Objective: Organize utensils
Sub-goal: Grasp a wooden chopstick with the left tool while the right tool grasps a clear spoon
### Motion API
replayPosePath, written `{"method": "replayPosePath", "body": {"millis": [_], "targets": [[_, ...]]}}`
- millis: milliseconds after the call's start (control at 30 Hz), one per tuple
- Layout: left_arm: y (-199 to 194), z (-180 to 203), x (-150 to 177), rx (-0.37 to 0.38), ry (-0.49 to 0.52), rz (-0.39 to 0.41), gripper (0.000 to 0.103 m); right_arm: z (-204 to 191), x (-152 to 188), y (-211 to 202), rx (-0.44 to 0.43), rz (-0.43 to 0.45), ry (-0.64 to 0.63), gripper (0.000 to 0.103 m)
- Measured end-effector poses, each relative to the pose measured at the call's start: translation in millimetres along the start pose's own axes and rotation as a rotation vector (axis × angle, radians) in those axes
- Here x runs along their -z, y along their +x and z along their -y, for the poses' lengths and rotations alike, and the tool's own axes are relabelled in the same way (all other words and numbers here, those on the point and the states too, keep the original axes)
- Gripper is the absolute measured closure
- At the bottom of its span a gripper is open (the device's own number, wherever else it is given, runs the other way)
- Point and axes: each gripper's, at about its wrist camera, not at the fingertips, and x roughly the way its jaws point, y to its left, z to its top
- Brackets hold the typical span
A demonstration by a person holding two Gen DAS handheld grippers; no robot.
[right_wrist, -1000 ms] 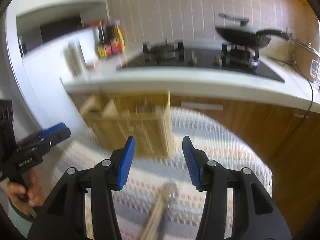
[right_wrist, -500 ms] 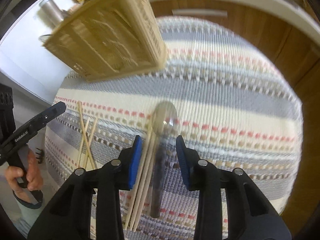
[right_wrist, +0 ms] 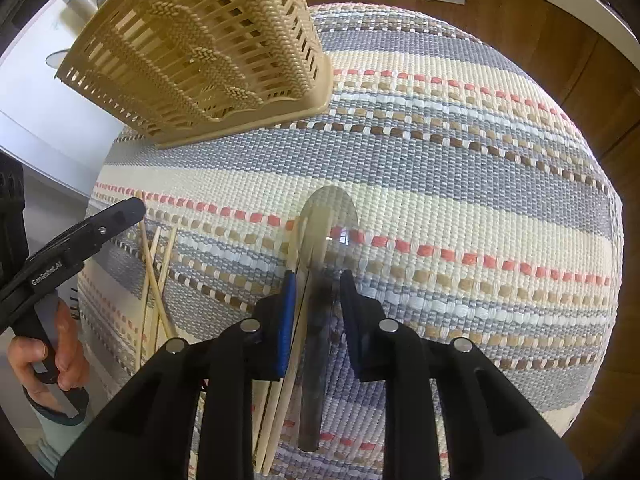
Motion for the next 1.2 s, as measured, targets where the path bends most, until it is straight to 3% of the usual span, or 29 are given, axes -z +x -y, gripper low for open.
{"method": "replayPosePath", "body": {"millis": [167, 233, 300, 400, 467, 700, 833, 967, 1100, 1200], "targets": [[11.1, 24.9, 4.7, -0.079, 0.083, -0.006, 0.063, -10.8, -0.9, 9.1, 0.017, 0.000, -0.031, 0.093], [15.5, 35.8, 7.4, -0.128, 0.123, -0.004, 0.073, -14.7, 1.1, 9.8, 0.024, 0.004, -0.044, 0.094], [19.7, 43.9, 10.2, -0.163, 0.156, -0.006, 0.090, -17.5, 6.8, 9.1, 0.034, 0.012, -0.059, 0.094], [22.9, 51.8, 12.2, -0.146, 0.165, -0.011, 0.099, -22.2, 8.0, 9.9, 0.013, 0.021, -0.065, 0.098], [19.2, 51.5, 13.9, -0.124, 0.158, 0.001, 0.099, -23.1, 10.3, 5.1, -0.001, 0.037, -0.073, 0.103], [-9.0, 40.7, 17.4, -0.053, 0.166, 0.036, 0.099, -21.1, 11.5, -10.7, -0.013, 0.081, -0.091, 0.103], [-20.2, 29.4, 16.4, -0.064, 0.161, 0.049, 0.099, -7.8, 8.1, -14.8, -0.057, 0.095, -0.029, 0.102], [-24.0, 5.6, 13.6, -0.068, 0.139, 0.026, 0.099, 6.8, 5.6, -9.2, -0.122, 0.034, 0.015, 0.098], [-22.6, -4.8, 13.9, -0.055, 0.136, 0.014, 0.099, -2.5, 7.3, -2.6, -0.125, -0.004, -0.018, 0.093], [-21.7, -4.2, 16.0, -0.041, 0.154, 0.011, 0.099, -11.0, 6.5, -4.6, -0.120, 0.010, -0.033, 0.081]]}}
